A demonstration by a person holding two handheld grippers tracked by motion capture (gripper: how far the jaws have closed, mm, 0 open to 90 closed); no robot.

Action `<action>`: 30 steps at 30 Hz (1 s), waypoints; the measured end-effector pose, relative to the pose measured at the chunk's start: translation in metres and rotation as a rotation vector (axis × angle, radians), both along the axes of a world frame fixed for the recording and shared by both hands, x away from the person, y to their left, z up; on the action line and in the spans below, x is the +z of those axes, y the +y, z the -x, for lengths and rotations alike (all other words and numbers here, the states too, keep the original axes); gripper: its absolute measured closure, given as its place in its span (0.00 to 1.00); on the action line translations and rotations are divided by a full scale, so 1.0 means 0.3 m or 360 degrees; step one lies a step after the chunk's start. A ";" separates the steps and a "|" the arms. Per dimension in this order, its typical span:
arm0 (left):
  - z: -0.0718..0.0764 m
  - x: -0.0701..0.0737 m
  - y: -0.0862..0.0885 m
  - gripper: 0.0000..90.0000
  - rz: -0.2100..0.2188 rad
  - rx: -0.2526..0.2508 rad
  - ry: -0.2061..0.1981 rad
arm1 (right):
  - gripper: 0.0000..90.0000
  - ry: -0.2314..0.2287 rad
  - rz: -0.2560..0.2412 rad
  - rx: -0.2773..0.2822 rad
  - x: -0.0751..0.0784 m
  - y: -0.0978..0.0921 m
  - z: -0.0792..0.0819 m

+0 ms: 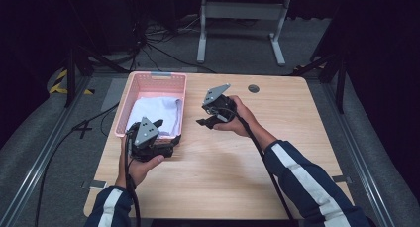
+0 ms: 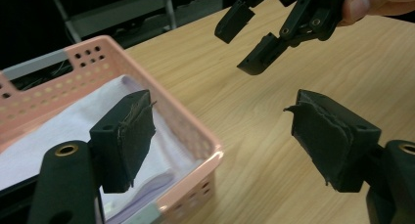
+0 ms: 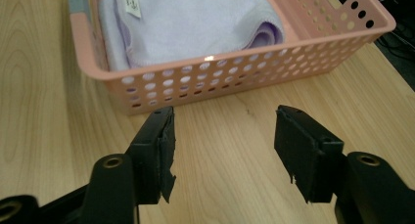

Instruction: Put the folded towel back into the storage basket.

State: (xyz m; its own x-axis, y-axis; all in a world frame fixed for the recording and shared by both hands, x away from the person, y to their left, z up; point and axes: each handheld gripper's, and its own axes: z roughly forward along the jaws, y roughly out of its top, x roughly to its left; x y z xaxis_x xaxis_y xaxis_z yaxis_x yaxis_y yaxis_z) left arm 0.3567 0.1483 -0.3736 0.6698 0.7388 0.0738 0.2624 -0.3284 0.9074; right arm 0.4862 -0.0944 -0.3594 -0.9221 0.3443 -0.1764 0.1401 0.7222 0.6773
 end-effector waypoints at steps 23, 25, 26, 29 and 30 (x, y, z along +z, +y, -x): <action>0.018 -0.162 -0.249 0.24 -0.0276 -0.0455 0.0208 | 0.41 -0.0057 0.0078 -0.0107 -0.046 -0.386 0.189; 0.023 -0.178 -0.264 0.24 -0.0309 -0.0471 0.0225 | 0.39 -0.0048 0.0082 -0.0135 -0.063 -0.426 0.202; 0.025 -0.186 -0.270 0.24 -0.0326 -0.0479 0.0234 | 0.39 -0.0039 0.0082 -0.0144 -0.071 -0.445 0.209; 0.026 -0.201 -0.286 0.23 -0.0367 -0.0501 0.0251 | 0.38 -0.0013 0.0104 -0.0174 -0.097 -0.496 0.232; 0.026 -0.201 -0.286 0.23 -0.0367 -0.0501 0.0251 | 0.38 -0.0013 0.0104 -0.0174 -0.097 -0.496 0.232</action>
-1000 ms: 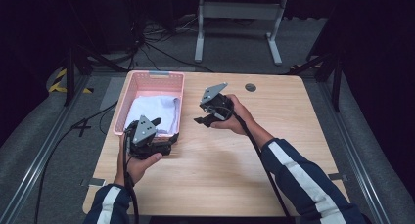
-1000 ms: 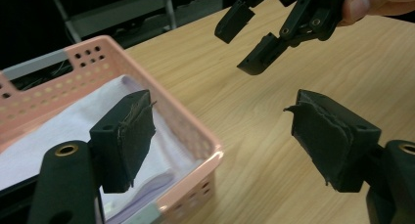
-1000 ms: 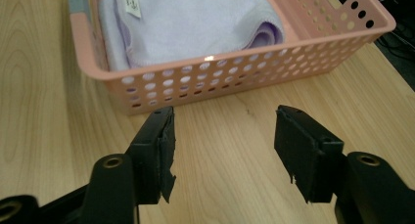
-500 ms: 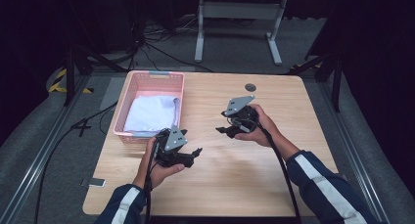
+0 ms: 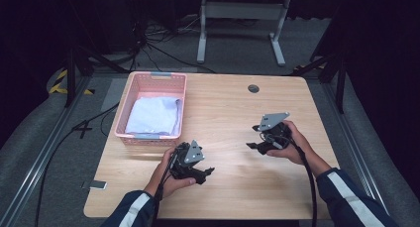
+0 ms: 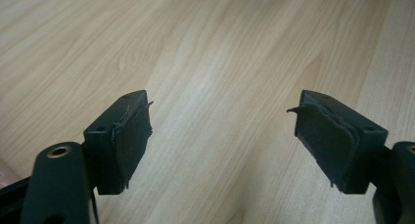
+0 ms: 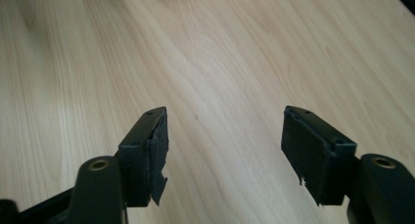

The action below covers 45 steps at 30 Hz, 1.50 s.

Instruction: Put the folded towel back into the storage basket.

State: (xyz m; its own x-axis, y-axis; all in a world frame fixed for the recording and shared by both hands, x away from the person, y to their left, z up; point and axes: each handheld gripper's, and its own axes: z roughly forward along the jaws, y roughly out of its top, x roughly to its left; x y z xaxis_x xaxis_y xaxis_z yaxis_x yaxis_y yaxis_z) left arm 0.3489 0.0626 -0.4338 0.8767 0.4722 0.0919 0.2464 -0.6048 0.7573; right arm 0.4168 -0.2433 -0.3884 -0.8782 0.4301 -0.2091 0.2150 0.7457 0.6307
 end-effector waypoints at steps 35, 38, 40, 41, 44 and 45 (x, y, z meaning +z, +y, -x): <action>-0.042 -0.142 -0.042 0.17 -0.0030 -0.0068 0.0182 | 0.24 0.0126 -0.0334 -0.0370 -0.262 -0.509 0.257; -0.042 -0.142 -0.042 0.17 -0.0027 -0.0072 0.0195 | 0.24 0.0123 -0.0330 -0.0376 -0.262 -0.507 0.258; -0.043 -0.142 -0.042 0.17 -0.0026 -0.0073 0.0194 | 0.23 0.0122 -0.0329 -0.0381 -0.262 -0.507 0.258; -0.043 -0.142 -0.042 0.17 -0.0031 -0.0077 0.0188 | 0.23 0.0121 -0.0328 -0.0383 -0.262 -0.507 0.258; -0.043 -0.142 -0.042 0.17 -0.0030 -0.0077 0.0190 | 0.22 0.0122 -0.0326 -0.0378 -0.262 -0.508 0.256; -0.044 -0.142 -0.042 0.17 -0.0031 -0.0078 0.0188 | 0.22 0.0123 -0.0326 -0.0374 -0.262 -0.506 0.255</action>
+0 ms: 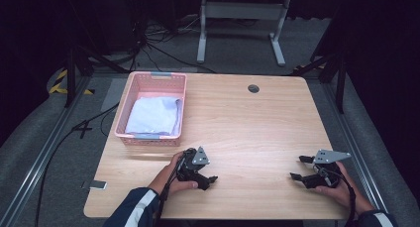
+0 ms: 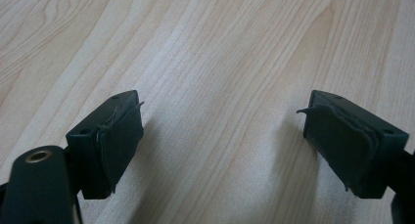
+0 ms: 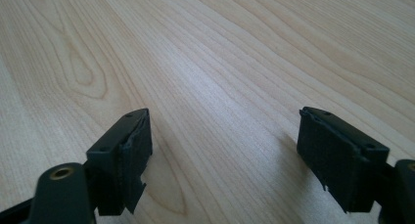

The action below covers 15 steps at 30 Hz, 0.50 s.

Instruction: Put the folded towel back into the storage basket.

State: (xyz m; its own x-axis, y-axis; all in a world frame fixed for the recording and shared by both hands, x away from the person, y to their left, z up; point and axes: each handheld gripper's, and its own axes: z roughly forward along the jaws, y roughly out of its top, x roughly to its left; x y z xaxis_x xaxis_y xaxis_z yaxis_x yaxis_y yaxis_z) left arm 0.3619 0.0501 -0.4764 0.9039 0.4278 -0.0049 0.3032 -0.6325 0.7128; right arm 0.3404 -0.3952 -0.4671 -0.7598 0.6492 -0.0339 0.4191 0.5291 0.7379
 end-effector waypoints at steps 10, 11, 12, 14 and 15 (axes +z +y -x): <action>-0.003 0.000 -0.002 0.16 -0.0004 -0.0010 -0.0005 | 0.19 0.0013 0.0005 0.0015 0.000 0.004 -0.002; -0.003 0.000 -0.002 0.16 -0.0004 -0.0010 -0.0005 | 0.19 0.0013 0.0004 0.0015 0.000 0.004 -0.002; -0.003 0.000 -0.002 0.16 -0.0006 -0.0010 -0.0003 | 0.18 0.0013 0.0006 0.0017 0.000 0.005 -0.002; -0.004 0.000 -0.002 0.15 -0.0005 -0.0011 -0.0003 | 0.18 0.0010 0.0010 0.0024 -0.001 0.005 -0.003; -0.005 0.000 -0.003 0.15 -0.0007 -0.0014 -0.0010 | 0.17 0.0011 0.0010 0.0024 0.000 0.005 -0.003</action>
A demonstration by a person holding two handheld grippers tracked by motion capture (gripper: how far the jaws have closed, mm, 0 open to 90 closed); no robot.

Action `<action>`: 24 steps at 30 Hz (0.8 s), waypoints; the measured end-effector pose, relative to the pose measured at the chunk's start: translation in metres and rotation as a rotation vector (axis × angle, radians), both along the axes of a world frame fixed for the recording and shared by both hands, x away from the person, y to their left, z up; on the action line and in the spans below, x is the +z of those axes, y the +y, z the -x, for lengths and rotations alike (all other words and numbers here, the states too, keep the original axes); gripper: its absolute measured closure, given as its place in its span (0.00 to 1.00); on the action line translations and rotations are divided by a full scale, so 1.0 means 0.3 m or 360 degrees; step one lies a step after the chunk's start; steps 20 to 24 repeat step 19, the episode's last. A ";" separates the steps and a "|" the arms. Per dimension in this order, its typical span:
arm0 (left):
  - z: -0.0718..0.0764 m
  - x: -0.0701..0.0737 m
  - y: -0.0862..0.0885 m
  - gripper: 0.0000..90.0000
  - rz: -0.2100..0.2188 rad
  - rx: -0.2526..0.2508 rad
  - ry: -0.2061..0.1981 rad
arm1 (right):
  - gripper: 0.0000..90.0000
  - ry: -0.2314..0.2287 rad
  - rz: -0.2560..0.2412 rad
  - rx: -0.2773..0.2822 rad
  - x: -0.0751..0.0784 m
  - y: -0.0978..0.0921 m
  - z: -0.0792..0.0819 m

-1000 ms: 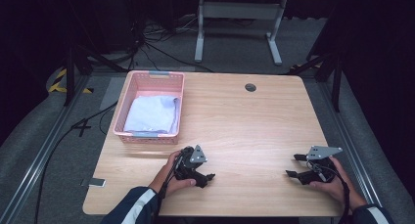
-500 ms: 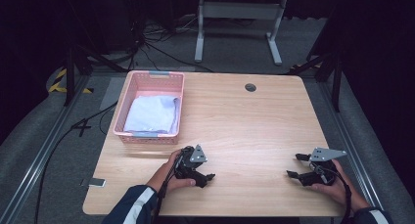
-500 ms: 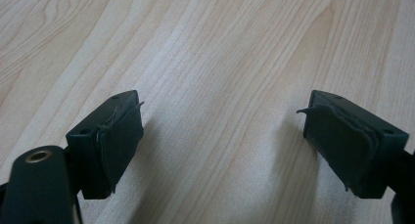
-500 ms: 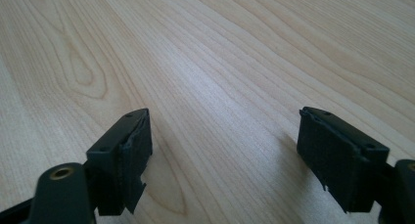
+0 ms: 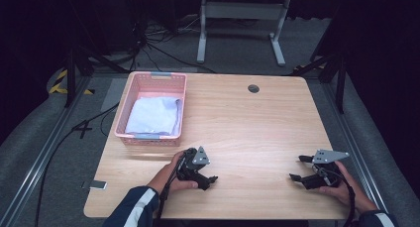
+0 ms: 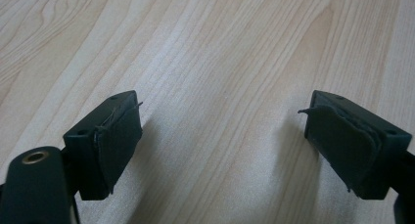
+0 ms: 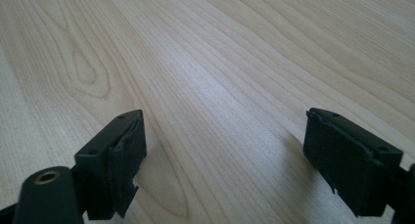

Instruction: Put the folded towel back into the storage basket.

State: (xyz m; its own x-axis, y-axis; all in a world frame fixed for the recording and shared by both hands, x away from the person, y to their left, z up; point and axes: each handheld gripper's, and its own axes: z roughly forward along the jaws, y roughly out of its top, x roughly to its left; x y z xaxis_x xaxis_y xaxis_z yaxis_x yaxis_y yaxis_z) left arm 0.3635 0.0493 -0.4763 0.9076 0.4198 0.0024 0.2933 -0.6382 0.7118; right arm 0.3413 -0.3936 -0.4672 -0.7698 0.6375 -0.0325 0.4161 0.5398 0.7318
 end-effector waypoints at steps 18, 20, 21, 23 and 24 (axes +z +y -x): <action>-0.005 0.001 -0.004 0.13 -0.0014 -0.0008 0.0013 | 0.16 -0.0005 0.0003 0.0010 -0.001 0.006 -0.010; -0.005 0.001 -0.004 0.13 -0.0014 -0.0008 0.0013 | 0.16 -0.0004 0.0004 0.0011 -0.001 0.006 -0.011; -0.005 0.001 -0.004 0.13 -0.0014 -0.0008 0.0013 | 0.16 -0.0004 0.0004 0.0011 -0.001 0.006 -0.011; -0.005 0.001 -0.004 0.13 -0.0014 -0.0008 0.0013 | 0.16 -0.0004 0.0004 0.0011 -0.001 0.006 -0.011; -0.005 0.001 -0.004 0.13 -0.0014 -0.0008 0.0013 | 0.16 -0.0004 0.0004 0.0011 -0.001 0.006 -0.011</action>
